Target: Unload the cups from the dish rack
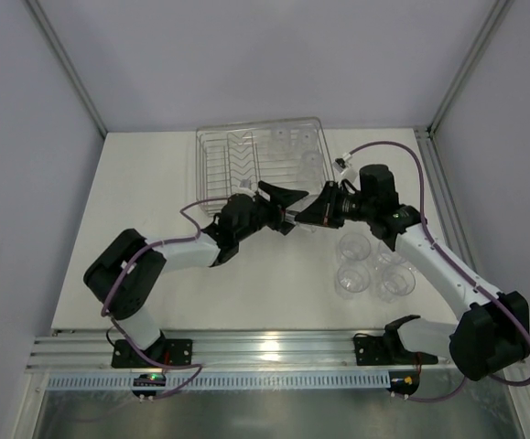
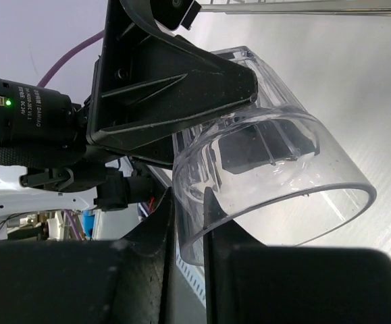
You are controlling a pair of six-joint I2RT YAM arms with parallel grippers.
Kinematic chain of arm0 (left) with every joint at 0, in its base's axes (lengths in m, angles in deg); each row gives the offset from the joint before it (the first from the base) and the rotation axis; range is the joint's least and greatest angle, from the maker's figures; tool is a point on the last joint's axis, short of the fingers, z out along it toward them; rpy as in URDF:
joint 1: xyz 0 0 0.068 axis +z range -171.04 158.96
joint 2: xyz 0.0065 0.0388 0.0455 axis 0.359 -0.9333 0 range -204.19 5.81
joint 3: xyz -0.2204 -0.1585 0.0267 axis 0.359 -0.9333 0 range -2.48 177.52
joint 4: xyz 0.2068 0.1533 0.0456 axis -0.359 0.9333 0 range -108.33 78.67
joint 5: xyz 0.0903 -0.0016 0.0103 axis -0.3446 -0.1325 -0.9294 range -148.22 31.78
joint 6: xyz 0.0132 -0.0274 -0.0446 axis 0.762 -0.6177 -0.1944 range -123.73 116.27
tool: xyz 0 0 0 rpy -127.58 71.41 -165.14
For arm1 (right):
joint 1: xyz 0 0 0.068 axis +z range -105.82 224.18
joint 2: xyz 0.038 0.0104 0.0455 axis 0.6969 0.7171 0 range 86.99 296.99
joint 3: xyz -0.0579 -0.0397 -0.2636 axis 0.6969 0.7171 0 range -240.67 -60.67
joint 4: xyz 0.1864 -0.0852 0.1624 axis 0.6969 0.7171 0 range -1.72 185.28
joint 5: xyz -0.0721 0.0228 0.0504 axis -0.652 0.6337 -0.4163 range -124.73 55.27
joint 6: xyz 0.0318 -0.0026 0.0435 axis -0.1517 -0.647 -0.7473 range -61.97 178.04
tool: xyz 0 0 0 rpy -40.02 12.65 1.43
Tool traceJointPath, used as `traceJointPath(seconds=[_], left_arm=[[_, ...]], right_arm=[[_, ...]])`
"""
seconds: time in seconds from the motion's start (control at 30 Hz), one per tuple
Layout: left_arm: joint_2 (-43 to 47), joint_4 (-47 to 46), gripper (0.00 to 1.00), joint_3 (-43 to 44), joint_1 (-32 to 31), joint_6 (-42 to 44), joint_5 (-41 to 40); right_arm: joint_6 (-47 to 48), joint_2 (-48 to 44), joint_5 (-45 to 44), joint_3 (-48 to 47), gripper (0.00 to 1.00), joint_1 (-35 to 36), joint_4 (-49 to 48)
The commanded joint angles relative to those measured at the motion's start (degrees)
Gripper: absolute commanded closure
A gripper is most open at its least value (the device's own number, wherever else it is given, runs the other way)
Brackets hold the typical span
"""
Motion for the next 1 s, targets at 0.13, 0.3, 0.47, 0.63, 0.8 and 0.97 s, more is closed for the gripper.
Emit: traceJointPath(seconds=[0.13, 0.3, 0.47, 0.63, 0.8, 0.97], left_arm=[[2.79, 4.59, 0.16, 0.57, 0.70, 11.73, -0.70], [5.52, 23.57, 0.00, 6.09, 6.58, 25.26, -4.29], [6.23, 42.45, 0.00, 15.67, 9.14, 43.10, -13.61], [0.43, 51.45, 0.00, 29.12, 9.32, 61.39, -20.73], [-9.66, 58.48, 0.00, 43.45, 9.41, 72.72, -24.78], [-16.70, 58.94, 0.00, 50.22, 9.41, 80.21, -28.82]], right_arm=[[4.88, -2.67, -4.75, -1.21, 0.96, 0.23, 3.55], [8.40, -2.24, -7.65, -3.93, 0.96, 0.23, 11.01], [17.51, 4.15, -13.76, -9.02, 0.96, 1.98, 25.91], [21.41, 11.99, -27.06, -17.20, 0.96, 8.48, 38.88], [19.92, 17.09, -36.02, -19.93, 0.96, 13.92, 43.28], [19.39, 20.35, -42.63, -21.52, 0.96, 16.49, 46.80]])
